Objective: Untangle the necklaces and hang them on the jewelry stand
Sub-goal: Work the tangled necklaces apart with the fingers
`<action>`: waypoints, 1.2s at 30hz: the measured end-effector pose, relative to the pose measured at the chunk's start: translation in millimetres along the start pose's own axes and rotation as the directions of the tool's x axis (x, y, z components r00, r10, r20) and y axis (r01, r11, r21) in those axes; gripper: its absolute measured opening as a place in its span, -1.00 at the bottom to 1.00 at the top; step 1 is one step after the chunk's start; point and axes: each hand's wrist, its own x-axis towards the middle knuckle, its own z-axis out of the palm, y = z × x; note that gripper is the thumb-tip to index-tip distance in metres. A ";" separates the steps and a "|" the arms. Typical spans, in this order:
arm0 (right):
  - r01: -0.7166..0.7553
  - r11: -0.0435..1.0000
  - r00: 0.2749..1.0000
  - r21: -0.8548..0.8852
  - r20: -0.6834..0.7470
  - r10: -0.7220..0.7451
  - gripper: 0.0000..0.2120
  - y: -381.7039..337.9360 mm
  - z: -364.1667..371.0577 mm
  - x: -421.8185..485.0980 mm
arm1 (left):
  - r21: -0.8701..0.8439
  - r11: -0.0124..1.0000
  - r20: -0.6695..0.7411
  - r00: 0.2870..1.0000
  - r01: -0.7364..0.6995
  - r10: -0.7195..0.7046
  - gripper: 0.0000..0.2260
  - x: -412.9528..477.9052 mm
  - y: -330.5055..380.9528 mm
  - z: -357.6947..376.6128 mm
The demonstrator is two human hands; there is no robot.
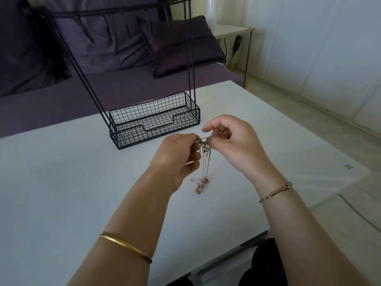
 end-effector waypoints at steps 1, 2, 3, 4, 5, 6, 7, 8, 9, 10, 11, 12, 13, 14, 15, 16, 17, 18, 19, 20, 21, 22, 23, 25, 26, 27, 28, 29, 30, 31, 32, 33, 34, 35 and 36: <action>0.007 0.999 1.000 -0.035 0.007 -0.007 -0.80 0.1 0.6 0.2 | 0.012 1.000 -0.010 1.000 -0.009 0.009 -0.82 -0.1 0.2 0.6; 0.021 0.998 1.000 -0.065 0.008 -0.020 -0.84 -0.4 1.3 0.5 | 0.019 1.000 -0.017 1.000 -0.013 0.014 -0.81 -0.3 0.5 1.3; 0.035 0.996 0.999 -0.082 0.004 -0.035 -0.88 -0.9 1.9 0.9 | 0.025 1.000 -0.022 1.000 -0.012 0.013 -0.81 -0.5 0.9 1.8; 0.045 0.996 0.999 -0.077 -0.002 -0.045 -0.89 -1.3 2.1 1.1 | 0.027 1.000 -0.025 1.000 -0.005 0.006 -0.81 -0.4 1.2 2.2; 0.045 0.998 0.999 -0.046 -0.003 -0.046 -0.89 -2.2 2.3 0.8 | 0.018 1.000 -0.025 1.000 0.008 -0.008 -0.81 -0.5 1.8 1.9; 0.037 0.999 0.999 0.008 0.002 -0.037 -0.88 -2.9 2.6 0.1 | -0.003 1.000 -0.021 0.999 0.026 -0.026 -0.81 -0.3 2.4 1.3; 0.025 0.997 1.000 0.067 0.014 -0.026 -0.88 -3.7 3.0 -0.9 | -0.034 0.998 -0.013 0.999 0.047 -0.048 -0.81 -0.2 3.1 0.3; 0.014 0.994 1.000 0.110 0.026 -0.017 -0.88 -4.3 4.1 -2.1 | -0.071 0.995 -0.004 0.998 0.070 -0.070 -0.82 0.0 3.7 -0.6; 0.006 0.991 0.999 0.135 0.033 -0.011 -0.88 -4.9 5.0 -3.0 | -0.109 0.990 0.003 0.996 0.093 -0.094 -0.83 0.0 4.3 -1.4; 0.001 0.989 0.999 0.148 0.033 -0.006 -0.88 -4.9 6.0 -3.4 | -0.145 0.983 0.008 0.993 0.114 -0.114 -0.84 0.1 4.6 -2.0; -0.003 0.987 1.000 0.159 0.024 0.000 -0.87 -4.8 6.4 -3.2 | -0.175 0.976 0.012 0.992 0.127 -0.127 -0.85 0.0 4.7 -2.6; -0.007 0.985 1.000 0.171 0.007 0.006 -0.86 -4.5 5.9 -2.6 | -0.201 0.970 0.018 0.991 0.133 -0.133 -0.86 -0.1 5.0 -2.6; -0.017 0.982 1.000 0.190 -0.010 0.019 -0.86 -4.0 5.4 -2.1 | -0.228 0.964 0.026 0.991 0.134 -0.132 -0.86 -0.4 5.3 -2.8; -0.035 0.975 0.999 0.218 -0.023 0.041 -0.86 -3.5 4.5 -1.8 | -0.258 0.957 0.035 0.991 0.133 -0.128 -0.86 -0.6 5.6 -2.9; -0.062 0.966 0.997 0.252 -0.027 0.071 -0.86 -3.2 4.2 -1.6 | -0.287 0.949 0.040 0.992 0.130 -0.123 -0.85 -0.7 6.2 -3.2; -0.093 0.953 0.994 0.288 -0.021 0.103 -0.87 -3.0 4.2 -1.7 | -0.314 0.941 0.039 0.992 0.125 -0.119 -0.84 -0.4 6.3 -3.7; -0.123 0.937 0.991 0.326 -0.008 0.133 -0.87 -3.8 4.6 -1.8 | -0.341 0.933 0.038 0.993 0.119 -0.112 -0.84 0.0 6.6 -4.6; -0.151 0.916 0.987 0.371 0.007 0.160 -0.86 -4.4 5.5 -1.7 | -0.372 0.921 0.041 0.993 0.114 -0.107 -0.83 0.5 6.8 -5.5; -0.177 0.885 0.982 0.430 0.022 0.186 -0.85 -5.3 6.0 -1.4 | -0.412 0.904 0.053 0.993 0.114 -0.102 -0.82 0.7 6.8 -6.4; -0.203 0.844 0.976 0.496 0.036 0.213 -0.83 -6.2 6.2 -0.8 | -0.457 0.882 0.071 0.993 0.118 -0.095 -0.81 0.8 7.0 -7.0; -0.226 0.800 0.969 0.556 0.048 0.240 -0.82 -7.3 5.8 -0.2 | -0.500 0.857 0.091 0.992 0.122 -0.088 -0.81 0.7 7.1 -7.2; -0.244 0.770 0.963 0.589 0.056 0.263 -0.82 -8.2 5.5 0.2 | -0.531 0.838 0.107 0.991 0.125 -0.079 -0.81 0.3 7.2 -6.6; -0.260 0.765 0.958 0.589 0.059 0.280 -0.82 -9.0 5.2 0.5 | -0.544 0.830 0.117 0.991 0.120 -0.067 -0.82 -0.2 7.1 -5.8; -0.296 0.809 0.949 0.508 0.063 0.308 -0.84 -9.7 5.0 0.4 | -0.505 0.859 0.102 0.994 0.080 -0.032 -0.86 -0.5 6.4 -3.2; -0.318 0.835 0.945 0.449 0.073 0.320 -0.85 -9.8 5.3 0.2 | -0.457 0.889 0.075 0.997 0.043 -0.010 -0.88 0.0 6.0 -2.4; -0.337 0.856 0.940 0.392 0.088 0.330 -0.83 -9.5 5.6 -0.2 | -0.399 0.917 0.040 0.999 0.001 0.016 -0.88 0.4 5.7 -2.0; -0.347 0.876 0.937 0.335 0.100 0.334 -0.81 -8.6 6.0 -0.6 | -0.347 0.937 0.006 0.999 -0.038 0.043 -0.89 0.7 5.7 -2.1; -0.342 0.898 0.940 0.279 0.105 0.325 -0.79 -7.6 6.0 -1.1 | -0.310 0.948 -0.020 0.998 -0.069 0.066 -0.90 0.8 6.0 -2.4; -0.324 0.918 0.946 0.229 0.103 0.308 -0.80 -6.9 5.8 -1.6 | -0.290 0.953 -0.041 0.996 -0.091 0.083 -0.92 0.8 6.2 -2.8; -0.298 0.933 0.954 0.201 0.092 0.285 -0.82 -6.2 5.6 -1.8 | -0.284 0.953 -0.060 0.994 -0.109 0.096 -0.93 0.8 6.6 -3.1; -0.271 0.944 0.962 0.188 0.072 0.262 -0.85 -5.3 5.1 -1.7 | -0.290 0.949 -0.080 0.991 -0.123 0.104 -0.94 0.9 6.9 -2.9; -0.241 0.955 0.970 0.174 0.044 0.237 -0.88 -4.4 4.6 -1.3 | -0.306 0.943 -0.100 0.989 -0.133 0.107 -0.96 1.1 6.9 -2.7; -0.210 0.968 0.978 0.135 0.012 0.210 -0.91 -3.2 4.0 -1.0 | -0.331 0.934 -0.113 0.988 -0.138 0.107 -0.97 1.2 6.8 -2.2; -0.177 0.982 0.984 0.068 -0.016 0.179 -0.93 -1.6 4.1 -0.4 | -0.357 0.924 -0.119 0.988 -0.139 0.102 -0.96 1.4 6.8 -1.8; -0.150 0.989 0.988 -0.004 -0.037 0.150 -0.93 -1.1 4.7 -0.6 | -0.377 0.917 -0.121 0.988 -0.134 0.094 -0.96 1.8 6.7 -1.8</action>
